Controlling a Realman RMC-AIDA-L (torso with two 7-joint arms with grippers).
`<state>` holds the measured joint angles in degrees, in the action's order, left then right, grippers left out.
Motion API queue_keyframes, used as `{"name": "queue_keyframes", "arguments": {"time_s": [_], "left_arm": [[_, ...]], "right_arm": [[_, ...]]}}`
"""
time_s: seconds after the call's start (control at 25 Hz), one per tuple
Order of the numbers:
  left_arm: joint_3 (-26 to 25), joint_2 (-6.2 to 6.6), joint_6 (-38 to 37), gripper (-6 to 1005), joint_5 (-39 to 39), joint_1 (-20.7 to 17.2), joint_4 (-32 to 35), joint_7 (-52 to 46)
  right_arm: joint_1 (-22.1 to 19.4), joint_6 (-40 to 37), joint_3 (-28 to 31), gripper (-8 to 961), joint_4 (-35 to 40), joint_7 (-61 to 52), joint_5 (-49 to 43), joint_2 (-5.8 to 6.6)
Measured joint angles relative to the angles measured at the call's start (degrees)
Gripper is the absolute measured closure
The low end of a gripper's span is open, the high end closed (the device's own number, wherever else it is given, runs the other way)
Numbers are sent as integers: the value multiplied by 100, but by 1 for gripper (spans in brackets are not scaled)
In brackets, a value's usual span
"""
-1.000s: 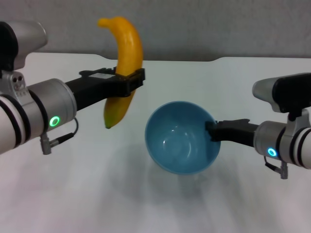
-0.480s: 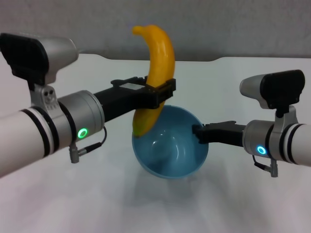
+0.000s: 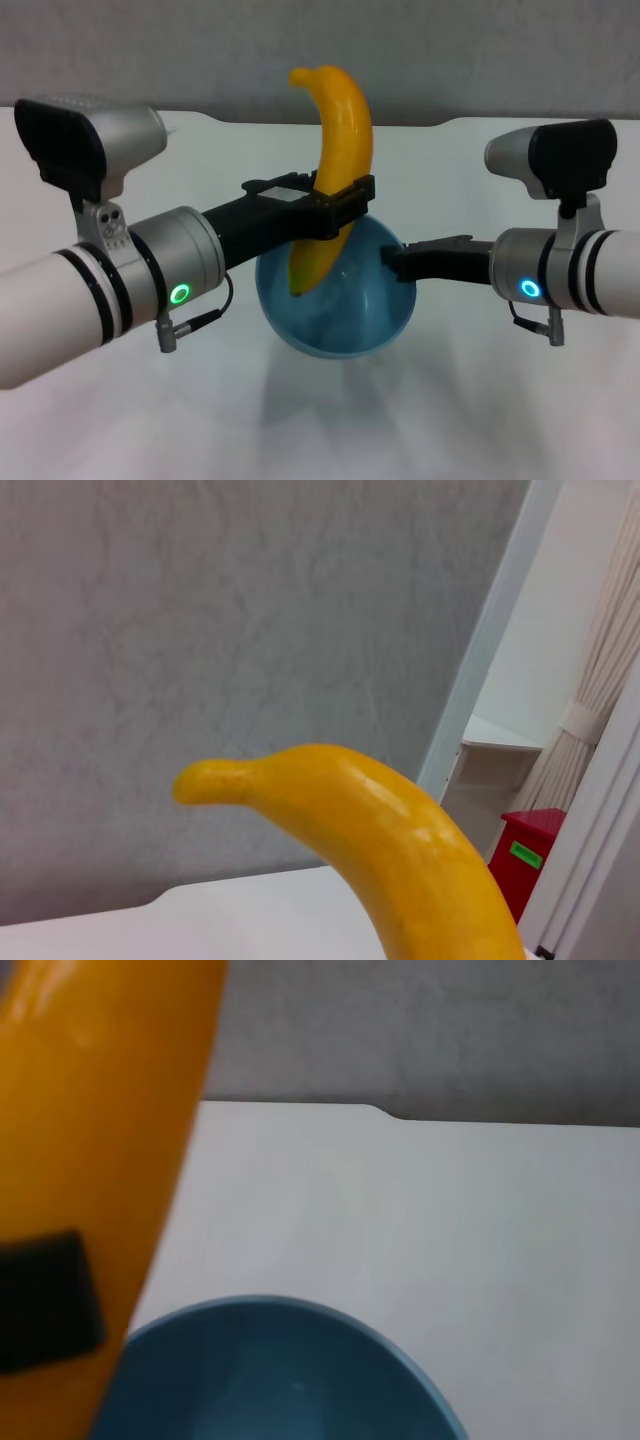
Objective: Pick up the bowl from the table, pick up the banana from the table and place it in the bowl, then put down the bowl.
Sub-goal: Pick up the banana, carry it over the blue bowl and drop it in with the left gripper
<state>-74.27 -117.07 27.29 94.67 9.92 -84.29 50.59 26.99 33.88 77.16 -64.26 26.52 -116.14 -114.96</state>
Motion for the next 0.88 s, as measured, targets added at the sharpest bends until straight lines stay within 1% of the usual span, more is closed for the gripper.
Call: {"name": "queue_keyframes", "arguments": {"time_s": [0.08,0.32,0.4,0.72,0.88], "left_arm": [[12,1,-45,459,-222,-12,100,247],[51,4,-83,455,-1202,-27,475,1153],[52,12,-67,454,-1391,-35,544,1331],[156,10,-47,449,-1775,-45,799,1868],[250,8,-91,447,-1843,-29,850,2129]], "right_arm": [[52,83,39,912,0,-1,0,-2],[122,197,130,912,-5,1,-23,5],[132,232,164,912,-14,2,-37,6],[140,317,230,912,-52,8,-54,9],[151,318,245,912,-52,14,-59,12]]}}
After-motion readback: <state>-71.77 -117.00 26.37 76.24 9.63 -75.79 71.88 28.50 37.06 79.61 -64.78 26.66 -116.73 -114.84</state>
